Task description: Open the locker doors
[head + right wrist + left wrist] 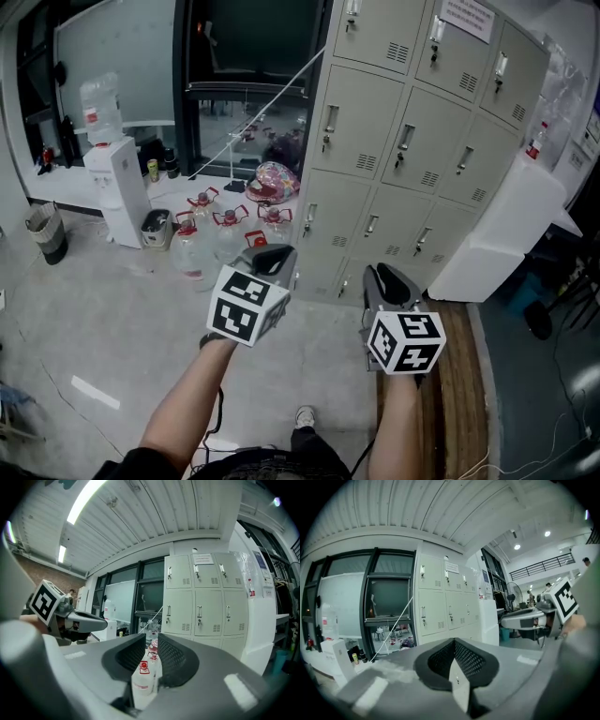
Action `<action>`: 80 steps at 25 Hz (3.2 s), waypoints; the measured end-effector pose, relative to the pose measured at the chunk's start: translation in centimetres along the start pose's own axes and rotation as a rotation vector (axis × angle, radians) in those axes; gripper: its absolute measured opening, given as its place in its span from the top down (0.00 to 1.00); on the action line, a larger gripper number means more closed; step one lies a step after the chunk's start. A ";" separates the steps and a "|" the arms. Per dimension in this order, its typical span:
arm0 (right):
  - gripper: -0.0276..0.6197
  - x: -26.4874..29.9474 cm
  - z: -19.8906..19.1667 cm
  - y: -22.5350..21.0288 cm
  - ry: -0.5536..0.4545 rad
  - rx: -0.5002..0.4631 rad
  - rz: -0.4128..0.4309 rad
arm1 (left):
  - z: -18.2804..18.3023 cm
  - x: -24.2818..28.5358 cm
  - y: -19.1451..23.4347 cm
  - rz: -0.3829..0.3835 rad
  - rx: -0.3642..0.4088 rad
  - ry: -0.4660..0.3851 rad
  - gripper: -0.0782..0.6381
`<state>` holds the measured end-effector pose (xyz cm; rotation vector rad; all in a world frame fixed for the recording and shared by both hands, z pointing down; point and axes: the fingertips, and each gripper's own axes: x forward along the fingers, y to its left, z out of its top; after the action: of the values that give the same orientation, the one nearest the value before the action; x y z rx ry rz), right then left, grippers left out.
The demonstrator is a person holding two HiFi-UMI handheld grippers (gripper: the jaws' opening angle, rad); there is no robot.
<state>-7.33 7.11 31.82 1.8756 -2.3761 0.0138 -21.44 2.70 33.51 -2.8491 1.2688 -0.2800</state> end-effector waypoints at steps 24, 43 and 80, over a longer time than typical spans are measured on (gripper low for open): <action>0.47 16.3 1.9 -9.1 -0.034 0.046 0.199 | 2.2 15.5 6.8 0.116 0.003 0.020 0.89; 0.37 26.0 3.4 -13.6 -0.040 0.022 0.318 | 3.5 23.9 10.6 0.167 -0.088 0.033 0.89; 0.38 46.1 7.0 -11.6 -0.078 0.026 0.270 | 3.7 35.1 27.8 0.081 -0.070 0.032 0.89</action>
<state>-7.18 -40.86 28.51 1.5774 -2.6757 -0.0052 -18.30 -42.09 33.12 -2.8518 1.4237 -0.2869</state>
